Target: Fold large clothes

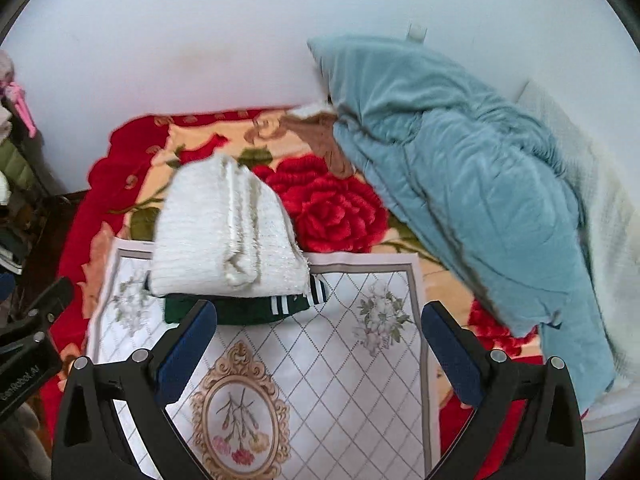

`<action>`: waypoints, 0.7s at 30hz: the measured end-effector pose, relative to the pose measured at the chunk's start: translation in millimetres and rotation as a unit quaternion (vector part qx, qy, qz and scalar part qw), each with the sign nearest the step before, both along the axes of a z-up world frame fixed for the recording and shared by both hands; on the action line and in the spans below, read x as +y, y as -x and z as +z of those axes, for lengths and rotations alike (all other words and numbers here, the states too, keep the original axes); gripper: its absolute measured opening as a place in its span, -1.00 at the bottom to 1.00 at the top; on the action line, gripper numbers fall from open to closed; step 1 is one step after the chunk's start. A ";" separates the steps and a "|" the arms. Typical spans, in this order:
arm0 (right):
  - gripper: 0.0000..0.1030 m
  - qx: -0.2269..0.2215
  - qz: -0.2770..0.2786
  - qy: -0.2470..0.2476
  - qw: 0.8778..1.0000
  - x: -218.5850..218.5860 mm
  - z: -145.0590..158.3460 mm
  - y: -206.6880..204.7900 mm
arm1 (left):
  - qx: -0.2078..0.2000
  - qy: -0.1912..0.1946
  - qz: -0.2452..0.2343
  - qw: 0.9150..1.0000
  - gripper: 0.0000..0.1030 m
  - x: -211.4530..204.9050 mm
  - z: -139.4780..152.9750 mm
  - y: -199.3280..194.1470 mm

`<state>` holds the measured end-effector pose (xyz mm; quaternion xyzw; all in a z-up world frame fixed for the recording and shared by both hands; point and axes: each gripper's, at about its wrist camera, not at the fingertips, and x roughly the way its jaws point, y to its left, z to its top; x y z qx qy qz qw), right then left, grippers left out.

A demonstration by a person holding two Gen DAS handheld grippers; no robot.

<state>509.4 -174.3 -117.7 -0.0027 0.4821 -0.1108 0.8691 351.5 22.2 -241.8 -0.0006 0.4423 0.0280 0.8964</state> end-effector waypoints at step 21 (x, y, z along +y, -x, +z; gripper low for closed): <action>1.00 -0.099 0.037 -0.001 0.994 38.2 206.5 218.5 | -0.059 0.013 0.020 0.998 1.00 2.3 132.8 164.3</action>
